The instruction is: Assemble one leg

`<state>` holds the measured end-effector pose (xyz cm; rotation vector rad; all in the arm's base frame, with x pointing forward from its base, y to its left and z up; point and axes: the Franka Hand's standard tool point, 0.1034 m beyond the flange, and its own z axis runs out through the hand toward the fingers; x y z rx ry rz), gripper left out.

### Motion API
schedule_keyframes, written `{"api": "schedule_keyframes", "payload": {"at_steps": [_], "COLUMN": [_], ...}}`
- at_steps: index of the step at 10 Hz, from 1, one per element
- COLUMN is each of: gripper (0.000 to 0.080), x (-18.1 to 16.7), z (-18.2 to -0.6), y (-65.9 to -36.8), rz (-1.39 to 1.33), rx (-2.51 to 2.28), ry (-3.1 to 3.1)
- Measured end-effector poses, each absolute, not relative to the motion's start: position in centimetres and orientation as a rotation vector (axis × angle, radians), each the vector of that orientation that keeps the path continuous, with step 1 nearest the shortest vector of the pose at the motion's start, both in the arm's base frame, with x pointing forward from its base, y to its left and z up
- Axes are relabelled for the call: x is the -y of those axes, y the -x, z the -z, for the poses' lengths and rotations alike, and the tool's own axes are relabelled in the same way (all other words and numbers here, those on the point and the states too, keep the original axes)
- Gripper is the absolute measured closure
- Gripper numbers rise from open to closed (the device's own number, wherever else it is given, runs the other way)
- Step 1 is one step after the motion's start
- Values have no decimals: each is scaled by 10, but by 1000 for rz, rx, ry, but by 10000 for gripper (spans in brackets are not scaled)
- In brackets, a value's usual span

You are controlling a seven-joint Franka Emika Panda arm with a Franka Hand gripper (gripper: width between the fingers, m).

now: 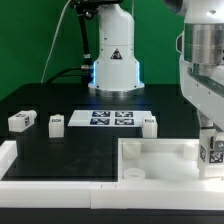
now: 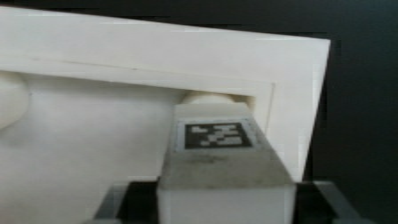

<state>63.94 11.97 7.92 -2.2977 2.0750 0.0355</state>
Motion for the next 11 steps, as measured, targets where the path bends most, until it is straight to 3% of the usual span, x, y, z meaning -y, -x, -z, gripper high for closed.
{"api": "schedule_keyframes", "payload": {"at_steps": [1, 2, 3, 11], "gripper": [277, 277, 178, 150], "x": [-120, -119, -119, -123], "z": [-79, -79, -79, -78], "y": [-639, -639, -639, -639], "rz": [-33, -30, -27, 21], "rx": [-1985, -1897, -1774, -269], "ry": [2375, 2445, 2534, 3103]}}
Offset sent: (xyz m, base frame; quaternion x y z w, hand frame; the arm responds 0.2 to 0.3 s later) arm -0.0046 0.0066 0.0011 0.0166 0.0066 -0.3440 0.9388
